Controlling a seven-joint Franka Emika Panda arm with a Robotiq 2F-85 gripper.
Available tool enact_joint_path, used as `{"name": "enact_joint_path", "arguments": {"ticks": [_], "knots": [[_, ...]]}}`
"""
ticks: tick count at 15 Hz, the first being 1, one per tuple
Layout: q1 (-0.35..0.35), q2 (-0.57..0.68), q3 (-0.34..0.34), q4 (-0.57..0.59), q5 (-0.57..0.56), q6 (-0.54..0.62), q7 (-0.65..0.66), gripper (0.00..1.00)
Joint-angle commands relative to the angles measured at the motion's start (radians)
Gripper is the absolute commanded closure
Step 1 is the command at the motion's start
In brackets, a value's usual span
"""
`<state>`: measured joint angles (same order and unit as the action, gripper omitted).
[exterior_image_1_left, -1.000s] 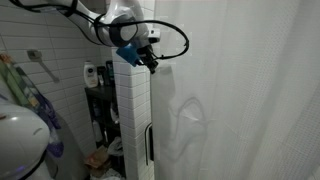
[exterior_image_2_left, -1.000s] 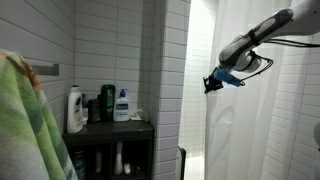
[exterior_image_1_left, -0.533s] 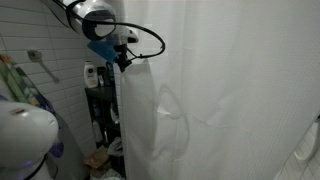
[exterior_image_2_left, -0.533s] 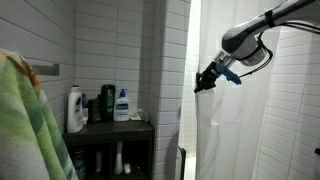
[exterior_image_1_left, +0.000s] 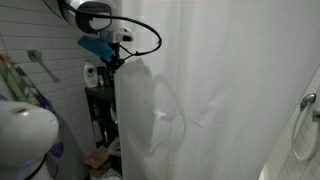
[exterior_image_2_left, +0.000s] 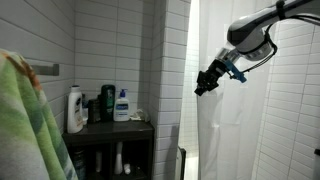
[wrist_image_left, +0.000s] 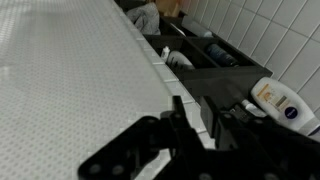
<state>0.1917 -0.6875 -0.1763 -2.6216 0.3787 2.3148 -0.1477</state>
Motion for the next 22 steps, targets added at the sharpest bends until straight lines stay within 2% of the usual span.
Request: {"name": "enact_joint_path", "arguments": {"ticks": [1, 7, 15, 19, 22], "knots": [[0.005, -0.018, -0.009, 0.008, 0.035, -0.074, -0.062, 0.42], [0.035, -0.06, 0.003, 0.006, 0.087, -0.192, -0.147, 0.01], [0.141, -0.107, -0.003, 0.009, 0.34, -0.325, -0.363, 0.0], [0.164, -0.096, 0.035, -0.011, 0.476, -0.416, -0.49, 0.0], [0.155, -0.081, 0.096, -0.018, 0.573, -0.473, -0.559, 0.0]]}}
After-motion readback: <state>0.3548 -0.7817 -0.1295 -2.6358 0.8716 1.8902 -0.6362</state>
